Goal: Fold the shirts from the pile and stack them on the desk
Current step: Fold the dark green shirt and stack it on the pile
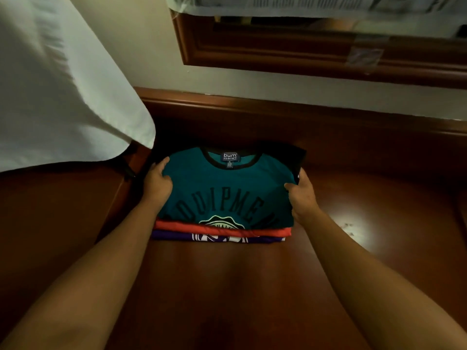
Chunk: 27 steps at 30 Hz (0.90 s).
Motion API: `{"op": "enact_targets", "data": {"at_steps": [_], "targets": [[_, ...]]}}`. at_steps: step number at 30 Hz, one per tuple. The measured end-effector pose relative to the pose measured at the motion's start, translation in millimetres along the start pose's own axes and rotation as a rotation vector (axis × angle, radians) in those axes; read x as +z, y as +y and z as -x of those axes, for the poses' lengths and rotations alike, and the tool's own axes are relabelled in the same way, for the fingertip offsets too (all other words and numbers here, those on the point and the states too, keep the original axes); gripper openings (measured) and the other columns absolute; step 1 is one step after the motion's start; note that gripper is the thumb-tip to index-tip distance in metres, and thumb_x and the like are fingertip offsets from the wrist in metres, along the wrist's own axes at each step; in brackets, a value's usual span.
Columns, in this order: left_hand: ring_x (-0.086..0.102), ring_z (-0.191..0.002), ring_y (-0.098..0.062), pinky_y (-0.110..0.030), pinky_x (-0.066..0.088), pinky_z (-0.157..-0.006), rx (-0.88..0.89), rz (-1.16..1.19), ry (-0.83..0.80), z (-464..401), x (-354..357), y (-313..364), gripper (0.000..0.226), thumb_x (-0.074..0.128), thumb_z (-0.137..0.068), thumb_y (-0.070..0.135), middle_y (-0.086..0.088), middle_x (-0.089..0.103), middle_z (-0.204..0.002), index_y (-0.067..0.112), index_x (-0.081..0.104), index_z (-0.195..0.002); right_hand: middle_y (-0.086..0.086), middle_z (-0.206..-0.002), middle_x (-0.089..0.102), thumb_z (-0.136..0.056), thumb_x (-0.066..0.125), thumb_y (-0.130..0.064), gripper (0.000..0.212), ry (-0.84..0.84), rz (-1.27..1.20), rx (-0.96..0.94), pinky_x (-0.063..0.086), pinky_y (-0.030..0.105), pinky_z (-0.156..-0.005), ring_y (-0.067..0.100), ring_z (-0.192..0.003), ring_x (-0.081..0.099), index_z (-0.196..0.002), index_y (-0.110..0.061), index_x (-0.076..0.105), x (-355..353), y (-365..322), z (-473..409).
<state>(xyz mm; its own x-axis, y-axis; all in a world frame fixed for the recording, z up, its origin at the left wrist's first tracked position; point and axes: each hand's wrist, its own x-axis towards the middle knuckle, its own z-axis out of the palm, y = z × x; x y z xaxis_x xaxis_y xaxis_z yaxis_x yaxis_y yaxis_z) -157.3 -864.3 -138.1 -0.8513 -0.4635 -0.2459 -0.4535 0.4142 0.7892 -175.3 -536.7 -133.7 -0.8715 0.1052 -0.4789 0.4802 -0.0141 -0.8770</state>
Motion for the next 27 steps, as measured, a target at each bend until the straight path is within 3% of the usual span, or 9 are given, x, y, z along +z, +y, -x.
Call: {"op": "enact_targets", "data": {"at_steps": [3,6,10,13,17,20,23,25,27], "targets": [[0.032,-0.138,-0.032,-0.042,0.030,-0.115,-0.007,-0.111,-0.035,-5,3,-12,0.060,0.035,-0.091,-0.008,-0.014,0.028,-0.152,0.015,0.038,-0.146,0.004,-0.136,0.051,-0.097,0.045,-0.002,0.053,0.025,0.050,0.053,0.049,0.049,-0.098,0.023,-0.120,0.053,-0.142,-0.030,0.038,-10,20,1],[0.033,-0.137,-0.033,-0.041,0.031,-0.112,-0.021,-0.165,0.003,-2,3,-23,0.053,0.045,-0.098,0.007,-0.016,0.032,-0.151,0.014,0.033,-0.149,0.006,-0.139,0.049,-0.093,0.056,-0.010,0.064,0.026,0.086,0.081,0.051,0.050,-0.095,0.024,-0.118,0.055,-0.146,-0.031,0.028,-15,34,7],[0.037,-0.136,-0.035,-0.045,0.035,-0.109,-0.057,-0.181,0.063,21,7,-39,0.059,0.055,-0.096,0.026,-0.016,0.037,-0.149,0.013,0.031,-0.148,0.003,-0.140,0.043,-0.091,0.051,0.005,0.077,-0.021,0.164,0.059,0.049,0.045,-0.098,0.024,-0.124,0.047,-0.151,-0.029,0.016,-10,33,17],[0.039,-0.134,-0.035,-0.044,0.037,-0.107,-0.025,-0.232,0.062,28,8,-49,0.059,0.055,-0.096,0.019,-0.016,0.038,-0.148,0.012,0.030,-0.149,0.005,-0.149,0.034,-0.089,0.044,0.012,0.079,-0.007,0.262,0.012,0.042,0.048,-0.106,0.028,-0.134,0.037,-0.152,-0.026,0.016,-9,27,16],[0.042,-0.129,-0.037,-0.045,0.041,-0.102,0.011,-0.274,0.072,27,8,-51,0.055,0.053,-0.096,0.013,-0.018,0.038,-0.144,0.012,0.032,-0.147,0.008,-0.146,0.038,-0.088,0.040,0.015,0.075,0.039,0.370,-0.018,0.044,0.049,-0.104,0.030,-0.133,0.039,-0.150,-0.024,0.023,-9,29,11],[0.043,-0.124,-0.040,-0.050,0.041,-0.098,0.048,-0.465,0.127,35,11,-52,0.054,0.056,-0.094,0.021,-0.022,0.039,-0.139,0.010,0.037,-0.144,0.014,-0.145,0.033,-0.090,0.047,0.004,0.067,0.108,0.708,-0.115,0.044,0.047,-0.103,0.036,-0.130,0.039,-0.149,-0.020,0.024,-2,40,15],[0.030,-0.135,-0.040,-0.054,0.028,-0.106,0.244,-0.697,0.131,47,23,-53,0.055,0.055,-0.093,0.031,-0.020,0.033,-0.148,0.012,0.040,-0.142,0.013,-0.158,0.011,-0.096,0.050,-0.020,0.062,0.182,1.122,-0.312,0.021,0.053,-0.113,0.035,-0.143,0.014,-0.150,-0.018,0.021,12,48,19],[0.021,-0.143,-0.036,-0.053,0.017,-0.113,0.364,-0.777,0.049,51,34,-55,0.055,0.043,-0.097,0.041,-0.015,0.028,-0.154,0.017,0.037,-0.145,0.008,-0.161,0.001,-0.101,0.039,-0.033,0.059,0.102,1.196,-0.409,0.007,0.050,-0.117,0.029,-0.148,-0.001,-0.153,-0.019,0.015,23,51,20],[0.015,-0.146,-0.030,-0.050,0.009,-0.116,0.375,-0.852,-0.051,52,39,-61,0.061,0.022,-0.097,0.051,-0.009,0.021,-0.158,0.021,0.029,-0.149,0.004,-0.162,-0.006,-0.102,0.025,-0.044,0.059,-0.005,1.256,-0.402,-0.004,0.045,-0.118,0.023,-0.148,-0.010,-0.154,-0.021,0.009,23,62,18]]}}
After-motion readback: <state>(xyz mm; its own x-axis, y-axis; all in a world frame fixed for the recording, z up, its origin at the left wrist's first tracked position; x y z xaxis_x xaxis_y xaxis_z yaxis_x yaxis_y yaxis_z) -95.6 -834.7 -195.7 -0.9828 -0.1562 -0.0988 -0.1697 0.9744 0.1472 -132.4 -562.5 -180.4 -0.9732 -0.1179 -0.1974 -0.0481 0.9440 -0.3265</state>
